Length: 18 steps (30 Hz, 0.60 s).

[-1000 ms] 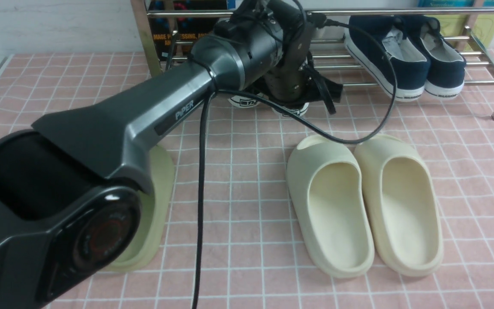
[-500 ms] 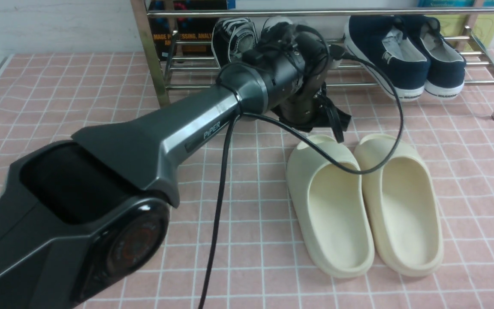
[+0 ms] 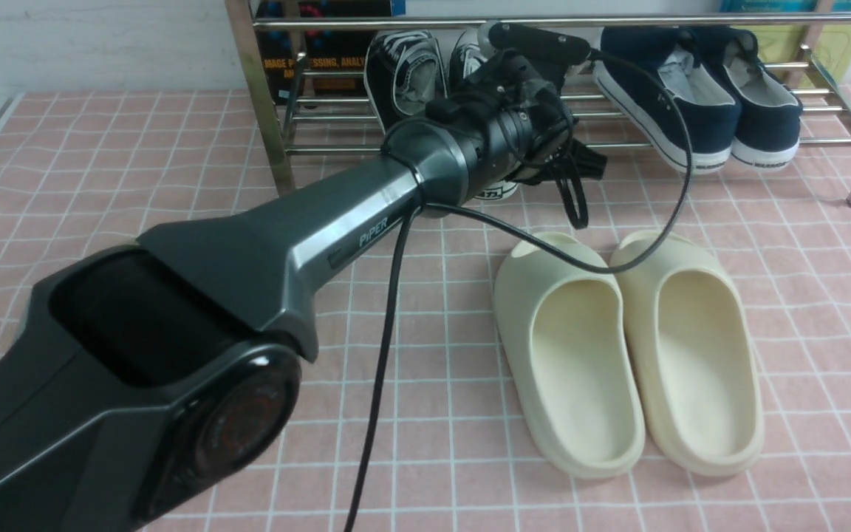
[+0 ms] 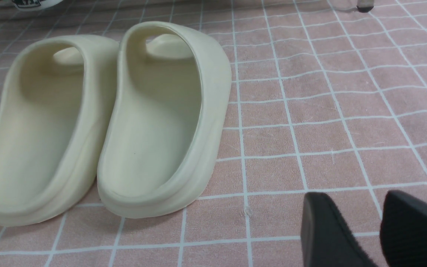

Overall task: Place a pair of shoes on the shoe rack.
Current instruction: Use the left arm to put a shoe into the shoe rack

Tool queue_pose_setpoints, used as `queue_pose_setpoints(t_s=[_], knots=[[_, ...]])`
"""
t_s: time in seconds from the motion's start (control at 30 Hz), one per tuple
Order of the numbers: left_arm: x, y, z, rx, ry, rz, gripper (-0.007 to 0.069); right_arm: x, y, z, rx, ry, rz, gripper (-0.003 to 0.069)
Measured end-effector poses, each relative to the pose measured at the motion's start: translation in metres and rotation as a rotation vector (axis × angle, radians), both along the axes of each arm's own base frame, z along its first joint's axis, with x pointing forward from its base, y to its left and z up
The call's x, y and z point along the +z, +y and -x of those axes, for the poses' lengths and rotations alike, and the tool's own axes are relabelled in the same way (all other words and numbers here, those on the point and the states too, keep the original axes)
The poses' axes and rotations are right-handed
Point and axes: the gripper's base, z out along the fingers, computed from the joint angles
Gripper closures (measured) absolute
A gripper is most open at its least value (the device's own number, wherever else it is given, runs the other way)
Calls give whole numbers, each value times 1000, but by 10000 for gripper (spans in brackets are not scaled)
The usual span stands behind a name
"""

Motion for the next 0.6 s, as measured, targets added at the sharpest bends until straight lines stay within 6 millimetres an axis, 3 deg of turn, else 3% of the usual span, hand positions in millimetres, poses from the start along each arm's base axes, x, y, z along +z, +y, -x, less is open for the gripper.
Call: queue_pose_setpoints(t_s=[0.2,0.4,0.53,0.6], knots=[[4,5,8,41,103,11,606,0,0,0,0,0,0,419],[24,18,28,52,266,-47,606,0,0,0,0,0,0,419],[14,18,29,56,309,-73,606,0,0,0,0,0,0,419],[-3,14,23,52,312,-99,606,0,0,0,0,0,0,419]])
